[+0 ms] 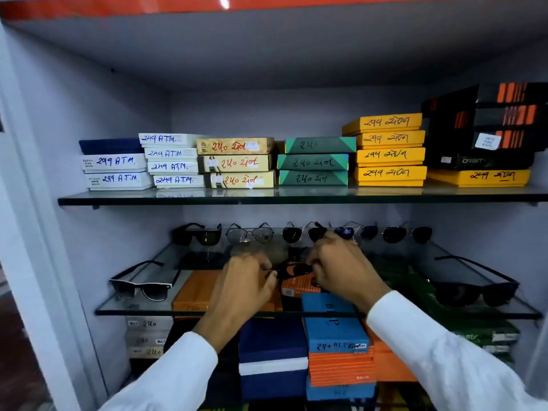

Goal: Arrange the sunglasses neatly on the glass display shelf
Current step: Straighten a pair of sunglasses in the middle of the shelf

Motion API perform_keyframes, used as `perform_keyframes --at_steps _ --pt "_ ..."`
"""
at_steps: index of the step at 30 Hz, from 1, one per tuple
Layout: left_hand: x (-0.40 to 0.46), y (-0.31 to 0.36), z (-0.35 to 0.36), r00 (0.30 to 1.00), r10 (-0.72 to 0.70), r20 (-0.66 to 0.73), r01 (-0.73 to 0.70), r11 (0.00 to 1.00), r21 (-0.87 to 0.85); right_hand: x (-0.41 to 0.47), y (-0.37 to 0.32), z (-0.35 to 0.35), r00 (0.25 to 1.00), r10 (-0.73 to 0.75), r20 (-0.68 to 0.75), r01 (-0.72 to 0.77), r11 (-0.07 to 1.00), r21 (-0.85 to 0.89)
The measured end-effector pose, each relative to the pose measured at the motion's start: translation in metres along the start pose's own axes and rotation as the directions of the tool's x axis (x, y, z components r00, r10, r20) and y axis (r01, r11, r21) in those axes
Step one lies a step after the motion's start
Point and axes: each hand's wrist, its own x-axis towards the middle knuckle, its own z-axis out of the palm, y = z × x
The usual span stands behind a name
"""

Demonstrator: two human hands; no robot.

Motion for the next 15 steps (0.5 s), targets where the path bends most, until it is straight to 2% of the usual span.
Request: perform_keyframes --at_steps 2,4,8,12,15 --pt "0.009 -0.001 0.008 0.999 -0.037 0.031 0.038 0.999 -0.031 0.009 -0.001 0.003 0.988 0.122 0.093 -0.131 0.986 0.099" --pt "0.017 0.001 0.015 0.997 -0.05 0.056 0.051 0.999 -0.02 0.018 -0.003 0.007 0.976 0.148 0.162 -0.167 0.98 0.108" --pt "0.029 -0.004 0.029 0.988 -0.079 0.134 0.079 0.997 0.001 0.03 -0.009 0.026 0.962 0.101 0.252 -0.097 0.995 -0.028" --pt "0.032 -0.013 0.034 0.992 -0.058 0.11 0.062 0.998 -0.033 0.038 -0.011 0.034 0.968 0.099 0.229 -0.092 0.995 -0.042" --pt "0.03 -0.023 0.025 0.997 -0.074 0.037 0.077 0.992 -0.098 0.041 -0.012 0.029 0.977 0.139 0.159 -0.164 0.974 0.155"
